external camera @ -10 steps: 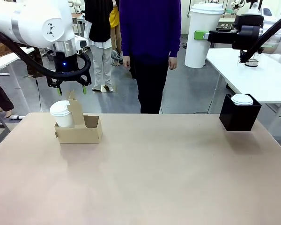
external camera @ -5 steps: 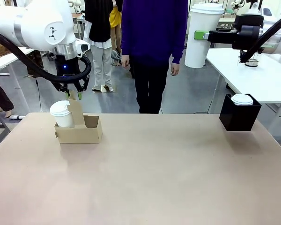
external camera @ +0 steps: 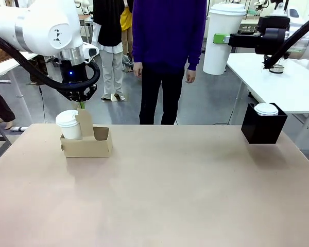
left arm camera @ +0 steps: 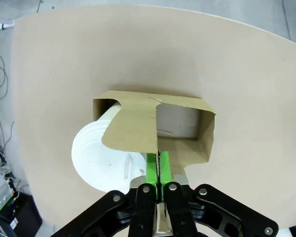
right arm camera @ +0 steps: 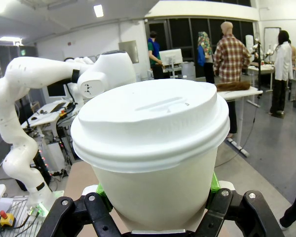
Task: Pour a drink into a cup and package it in a carrier.
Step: Position the Cup Carrier in the center of the table.
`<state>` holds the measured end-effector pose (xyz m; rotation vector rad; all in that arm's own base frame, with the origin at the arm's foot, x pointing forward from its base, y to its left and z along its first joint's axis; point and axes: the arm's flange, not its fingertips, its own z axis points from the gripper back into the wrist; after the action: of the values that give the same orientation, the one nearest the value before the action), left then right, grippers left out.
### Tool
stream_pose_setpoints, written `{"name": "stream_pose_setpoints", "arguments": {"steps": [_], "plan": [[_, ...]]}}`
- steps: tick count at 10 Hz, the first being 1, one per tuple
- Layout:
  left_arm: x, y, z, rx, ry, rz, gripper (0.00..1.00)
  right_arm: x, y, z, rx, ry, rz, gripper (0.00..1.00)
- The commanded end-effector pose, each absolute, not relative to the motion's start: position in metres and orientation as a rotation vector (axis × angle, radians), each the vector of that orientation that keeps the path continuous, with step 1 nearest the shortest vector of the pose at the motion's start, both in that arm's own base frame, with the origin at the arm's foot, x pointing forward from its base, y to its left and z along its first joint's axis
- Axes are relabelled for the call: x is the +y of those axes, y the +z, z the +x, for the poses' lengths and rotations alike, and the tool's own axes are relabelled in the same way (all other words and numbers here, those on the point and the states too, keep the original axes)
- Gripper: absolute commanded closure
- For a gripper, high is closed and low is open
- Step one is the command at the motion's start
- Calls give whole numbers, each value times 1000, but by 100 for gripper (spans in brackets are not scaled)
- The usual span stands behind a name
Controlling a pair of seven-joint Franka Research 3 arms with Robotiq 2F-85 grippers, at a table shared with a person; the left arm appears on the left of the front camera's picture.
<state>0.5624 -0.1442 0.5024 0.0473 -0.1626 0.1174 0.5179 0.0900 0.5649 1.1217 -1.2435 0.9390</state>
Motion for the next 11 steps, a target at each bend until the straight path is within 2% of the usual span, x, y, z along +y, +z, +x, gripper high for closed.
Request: {"name": "stream_pose_setpoints", "arguments": {"steps": [1, 4, 6, 11], "plan": [[-144, 504, 561, -170, 147, 59, 100, 91, 569, 517, -1250, 943, 1119, 20], [-144, 502, 562, -163, 122, 49, 98, 91, 569, 517, -1250, 943, 1119, 20], [-154, 530, 540, -174, 170, 26, 98, 91, 569, 517, -1250, 943, 1119, 20], [-246, 598, 440, -180, 222, -56, 98, 91, 569, 517, -1250, 943, 1119, 20]]}}
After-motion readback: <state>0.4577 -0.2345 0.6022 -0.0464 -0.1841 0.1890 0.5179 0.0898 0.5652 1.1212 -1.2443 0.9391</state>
